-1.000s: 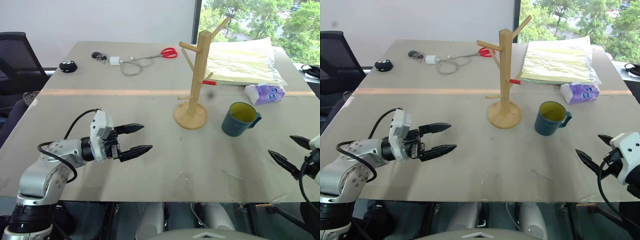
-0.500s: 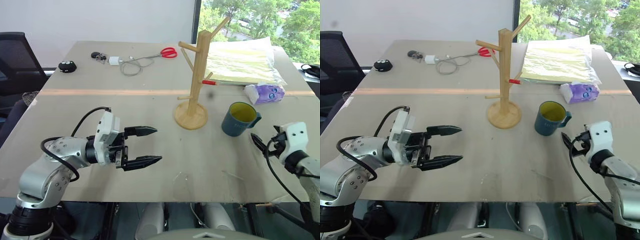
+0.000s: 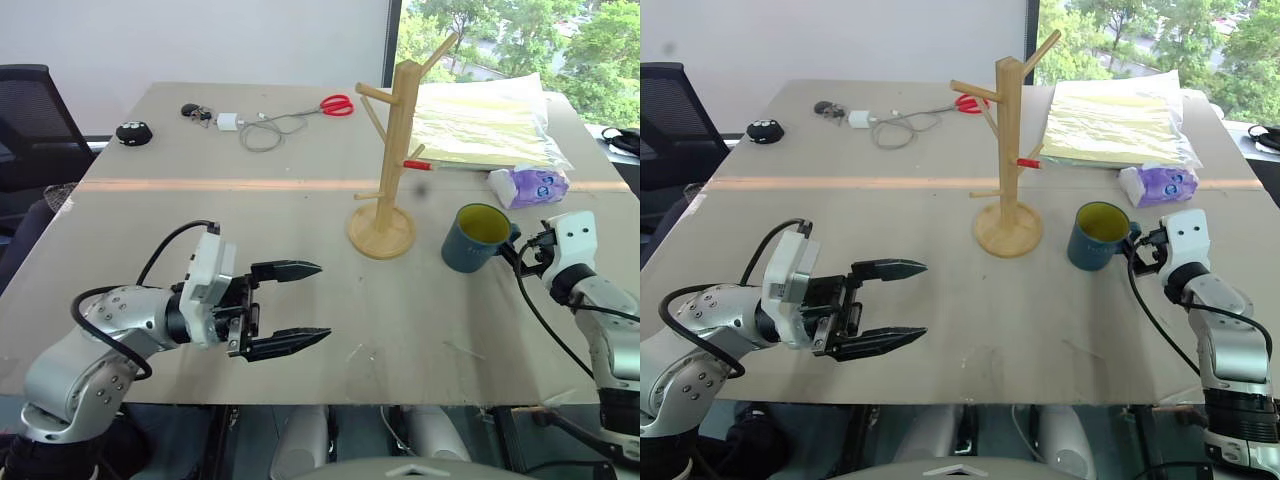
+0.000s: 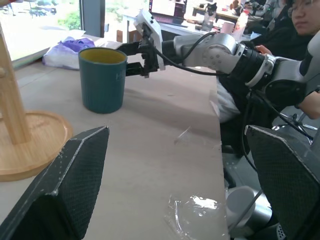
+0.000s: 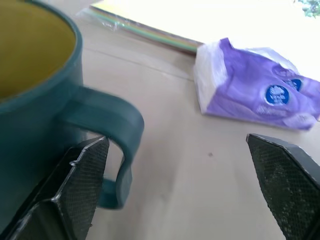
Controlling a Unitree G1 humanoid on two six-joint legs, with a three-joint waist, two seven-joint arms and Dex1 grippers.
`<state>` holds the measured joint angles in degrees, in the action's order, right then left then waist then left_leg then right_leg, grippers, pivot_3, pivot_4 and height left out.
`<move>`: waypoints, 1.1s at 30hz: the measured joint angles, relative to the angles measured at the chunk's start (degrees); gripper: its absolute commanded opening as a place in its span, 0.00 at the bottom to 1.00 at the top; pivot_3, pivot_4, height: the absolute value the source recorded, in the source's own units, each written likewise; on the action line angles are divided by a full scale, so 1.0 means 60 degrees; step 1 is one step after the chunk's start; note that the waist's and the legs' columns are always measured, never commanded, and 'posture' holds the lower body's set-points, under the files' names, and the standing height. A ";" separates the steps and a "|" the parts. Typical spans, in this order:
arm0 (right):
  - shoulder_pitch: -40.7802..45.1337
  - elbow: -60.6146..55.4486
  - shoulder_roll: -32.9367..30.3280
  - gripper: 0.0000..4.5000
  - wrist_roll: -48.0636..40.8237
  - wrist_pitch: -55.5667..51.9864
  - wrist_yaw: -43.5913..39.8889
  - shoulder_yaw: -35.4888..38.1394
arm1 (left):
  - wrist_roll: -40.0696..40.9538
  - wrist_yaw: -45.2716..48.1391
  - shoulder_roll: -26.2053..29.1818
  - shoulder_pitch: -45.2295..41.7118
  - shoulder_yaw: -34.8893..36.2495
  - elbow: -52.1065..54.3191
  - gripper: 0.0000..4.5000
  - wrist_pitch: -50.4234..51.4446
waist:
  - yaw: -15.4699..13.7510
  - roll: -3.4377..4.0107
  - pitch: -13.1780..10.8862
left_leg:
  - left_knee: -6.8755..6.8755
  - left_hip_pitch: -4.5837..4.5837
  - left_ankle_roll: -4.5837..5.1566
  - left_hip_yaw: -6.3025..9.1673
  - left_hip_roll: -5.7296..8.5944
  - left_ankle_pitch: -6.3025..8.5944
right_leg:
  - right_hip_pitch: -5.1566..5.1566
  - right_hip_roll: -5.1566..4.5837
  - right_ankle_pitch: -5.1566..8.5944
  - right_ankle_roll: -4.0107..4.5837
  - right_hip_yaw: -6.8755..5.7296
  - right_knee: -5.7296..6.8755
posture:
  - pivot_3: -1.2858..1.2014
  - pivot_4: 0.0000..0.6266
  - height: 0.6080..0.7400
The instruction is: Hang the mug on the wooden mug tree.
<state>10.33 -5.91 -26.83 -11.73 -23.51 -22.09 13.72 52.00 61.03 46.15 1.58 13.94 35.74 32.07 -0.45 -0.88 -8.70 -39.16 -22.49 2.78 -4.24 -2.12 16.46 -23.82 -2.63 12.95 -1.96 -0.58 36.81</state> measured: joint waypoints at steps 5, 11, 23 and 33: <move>0.0051 0.0045 0.0180 0.10 -0.0038 -0.0127 -0.0004 -0.0294 | 0.0139 -0.0283 -0.0003 0.0245 0.0248 0.0160 1.00 0.0002 | -0.0028 0.0001 0.0000 | 0.0000 -0.0004 -0.0008 -0.0002 0.0001 -0.0004 | -0.0001 -0.0002 0.0000 0.0000 0.0000 -0.0003 | 0.52 0.24 1.00; 0.0072 -0.0300 0.0028 0.00 -0.0443 -0.0320 -0.0199 -0.0219 | 0.0284 -0.0924 -0.0491 0.0409 0.0318 0.0311 1.00 -0.0153 | -0.0077 -0.0006 0.0008 | -0.0001 0.0002 0.0001 0.0003 0.0005 0.0000 | 0.0007 -0.0008 0.0000 0.0000 -0.0004 -0.0003 | 0.52 0.24 1.00; 0.1768 -0.3630 -0.3454 0.00 -0.3833 -0.3857 -0.2636 0.0023 | 0.1135 -0.0690 -0.0627 0.0271 0.1281 -0.0708 1.00 -0.0248 | 0.0090 0.0011 -0.0010 | 0.0003 0.0003 0.0025 0.0006 -0.0006 0.0014 | 0.0001 0.0000 0.0000 0.0001 -0.0008 -0.0002 | 0.52 0.24 1.00; 0.5626 -0.2699 -0.3317 0.00 -0.3542 -0.5695 -0.2347 -0.2573 | 0.2228 -0.0549 -0.0486 0.0554 0.2037 -0.0779 1.00 0.0081 | 0.0174 0.0007 -0.0011 | 0.0004 -0.0056 -0.0012 0.0003 -0.0002 -0.0007 | -0.0053 -0.0010 -0.0001 0.0002 -0.0008 -0.0008 | 0.52 0.24 1.00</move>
<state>44.08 -22.11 -46.73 -32.98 -57.68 -36.17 -1.72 65.37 57.73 43.23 4.90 26.16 31.06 32.55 0.59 -0.84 -8.77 -39.14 -22.83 2.70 -4.22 -2.13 16.42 -24.13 -2.69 12.94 -1.95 -0.63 36.77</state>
